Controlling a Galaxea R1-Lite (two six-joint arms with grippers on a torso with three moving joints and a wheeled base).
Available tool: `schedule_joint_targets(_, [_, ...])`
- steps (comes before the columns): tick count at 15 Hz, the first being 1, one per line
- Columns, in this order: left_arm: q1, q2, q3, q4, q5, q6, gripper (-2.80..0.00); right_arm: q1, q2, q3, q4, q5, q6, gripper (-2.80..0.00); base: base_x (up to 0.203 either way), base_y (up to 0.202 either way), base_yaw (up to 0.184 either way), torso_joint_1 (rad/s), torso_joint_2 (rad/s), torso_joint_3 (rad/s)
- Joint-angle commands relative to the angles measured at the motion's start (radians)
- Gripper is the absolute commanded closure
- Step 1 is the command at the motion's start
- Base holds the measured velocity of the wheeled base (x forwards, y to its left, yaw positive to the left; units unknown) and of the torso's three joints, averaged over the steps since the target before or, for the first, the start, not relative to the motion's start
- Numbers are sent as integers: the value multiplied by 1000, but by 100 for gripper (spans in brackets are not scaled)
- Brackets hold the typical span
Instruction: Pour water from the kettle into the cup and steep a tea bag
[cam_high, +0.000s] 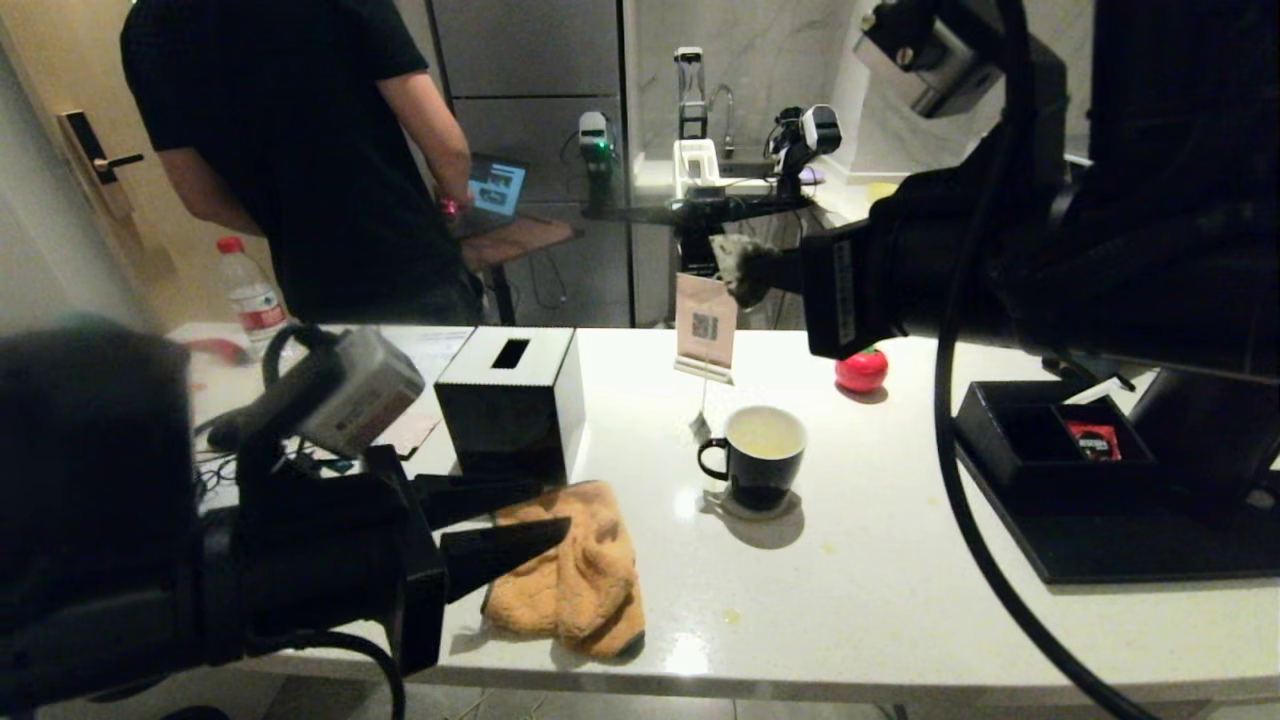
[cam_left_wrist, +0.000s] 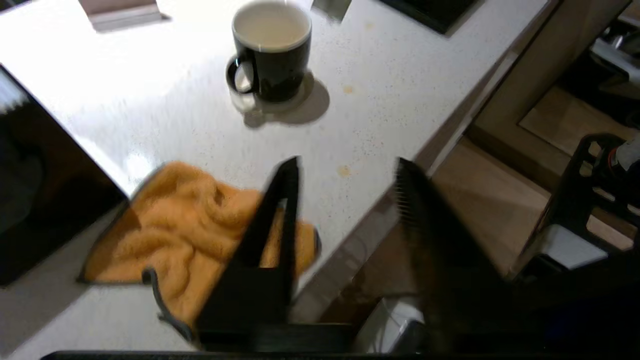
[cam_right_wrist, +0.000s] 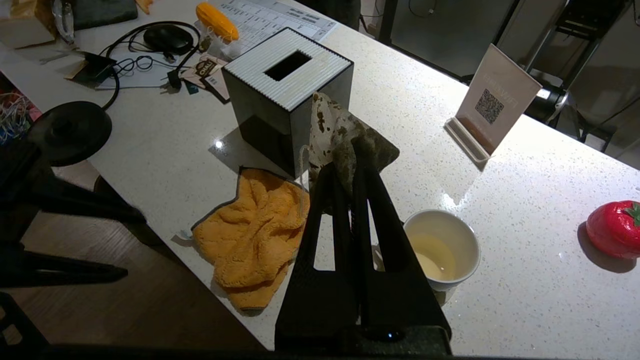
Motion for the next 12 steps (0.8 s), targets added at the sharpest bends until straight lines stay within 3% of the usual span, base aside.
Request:
schedule_joint_targets(1, [-5, 41, -1, -68, -1, -2, -280, 1, 3, 0, 1, -1, 0, 0, 0, 0, 0, 0, 0, 0])
schedule_joint_targets(3, [-5, 75, -1, -129, 0, -4, -280, 1, 6, 0, 1, -3, 0, 0, 0, 0, 0, 0, 0, 0])
schedule_joint_targets(10, [-1, 133, -14, -174, -2, -4, -280, 1, 64, -90, 1, 0, -2, 0, 0, 0, 0, 0, 0, 0])
schedule_joint_targets(12, [0, 159, -20, -246, 1, -51, -280, 6, 78, -121, 4, 2, -2, 0, 0, 0, 0, 0, 0, 0])
